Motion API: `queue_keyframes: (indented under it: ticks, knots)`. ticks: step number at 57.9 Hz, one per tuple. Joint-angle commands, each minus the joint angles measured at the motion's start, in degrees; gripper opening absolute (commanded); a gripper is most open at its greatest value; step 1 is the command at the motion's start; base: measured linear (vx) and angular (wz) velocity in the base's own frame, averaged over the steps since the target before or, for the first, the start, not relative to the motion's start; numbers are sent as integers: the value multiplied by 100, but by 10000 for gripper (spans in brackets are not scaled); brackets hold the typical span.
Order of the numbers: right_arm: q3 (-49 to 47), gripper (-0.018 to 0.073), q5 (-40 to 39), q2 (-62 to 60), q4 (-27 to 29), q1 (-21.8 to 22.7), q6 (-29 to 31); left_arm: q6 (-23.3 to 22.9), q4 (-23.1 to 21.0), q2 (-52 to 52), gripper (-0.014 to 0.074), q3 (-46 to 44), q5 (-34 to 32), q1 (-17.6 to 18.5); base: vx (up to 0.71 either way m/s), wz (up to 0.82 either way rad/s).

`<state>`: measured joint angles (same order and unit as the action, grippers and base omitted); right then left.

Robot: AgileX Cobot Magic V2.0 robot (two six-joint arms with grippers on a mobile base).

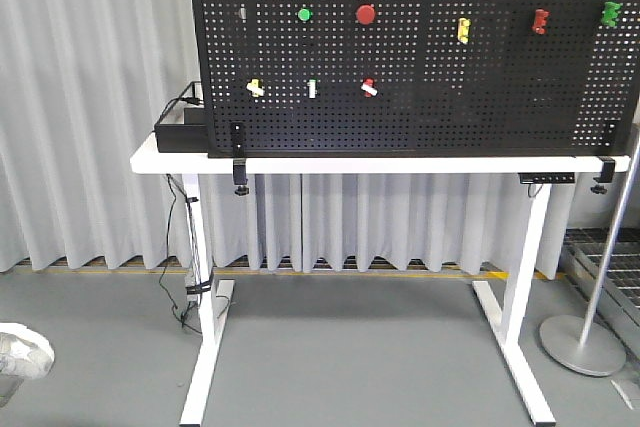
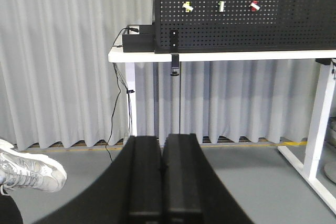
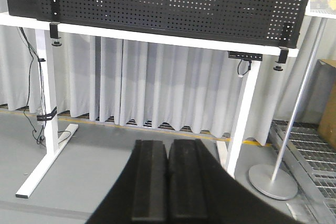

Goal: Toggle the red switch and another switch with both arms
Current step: 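Drive the base forward toward the black pegboard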

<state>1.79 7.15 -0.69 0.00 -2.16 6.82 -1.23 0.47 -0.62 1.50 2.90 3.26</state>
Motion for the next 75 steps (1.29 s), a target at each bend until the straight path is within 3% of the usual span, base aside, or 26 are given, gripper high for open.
queue_keyframes:
  ticks: [1, 75]
  knots:
    - [32, -6, -486, -56, 0, 20, 50, -44, -47, 20, 2, 109, -487, 33, 12, 5]
    - [32, -6, -486, -56, 0, 20, 50, -44, -47, 20, 2, 109, -487, 33, 26, -2]
